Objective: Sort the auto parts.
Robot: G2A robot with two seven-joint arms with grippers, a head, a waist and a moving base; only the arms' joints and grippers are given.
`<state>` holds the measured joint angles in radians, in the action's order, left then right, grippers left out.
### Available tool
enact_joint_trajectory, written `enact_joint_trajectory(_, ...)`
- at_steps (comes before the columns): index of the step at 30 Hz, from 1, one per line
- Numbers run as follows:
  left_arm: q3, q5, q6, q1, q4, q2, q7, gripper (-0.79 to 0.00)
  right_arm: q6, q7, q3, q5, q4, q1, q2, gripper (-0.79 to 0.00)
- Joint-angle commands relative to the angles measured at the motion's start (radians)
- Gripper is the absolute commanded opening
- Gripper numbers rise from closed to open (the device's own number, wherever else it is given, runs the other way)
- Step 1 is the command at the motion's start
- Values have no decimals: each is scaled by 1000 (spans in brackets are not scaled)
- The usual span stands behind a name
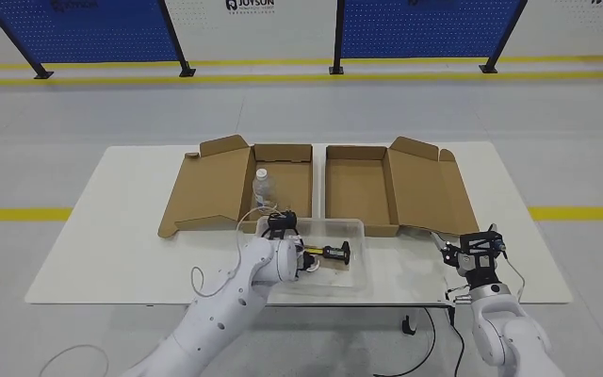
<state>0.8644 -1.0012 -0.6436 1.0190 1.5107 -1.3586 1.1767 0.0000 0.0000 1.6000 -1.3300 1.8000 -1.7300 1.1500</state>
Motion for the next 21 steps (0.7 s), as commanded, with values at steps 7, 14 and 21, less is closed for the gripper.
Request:
enact_joint_trajectory(7, 15, -38, 20, 16, -9, -11, 20, -160, 0, 0, 0, 0, 0, 0, 0, 0)
enact_joint_trajectory(14, 17, -61, 36, 4, -52, -31, 36, -329, 0, 0, 0, 0, 0, 0, 0, 0)
enact_joint_trajectory(21, 22, -84, 48, -7, -82, -52, 48, -274, 0, 0, 0, 0, 0, 0, 0, 0)
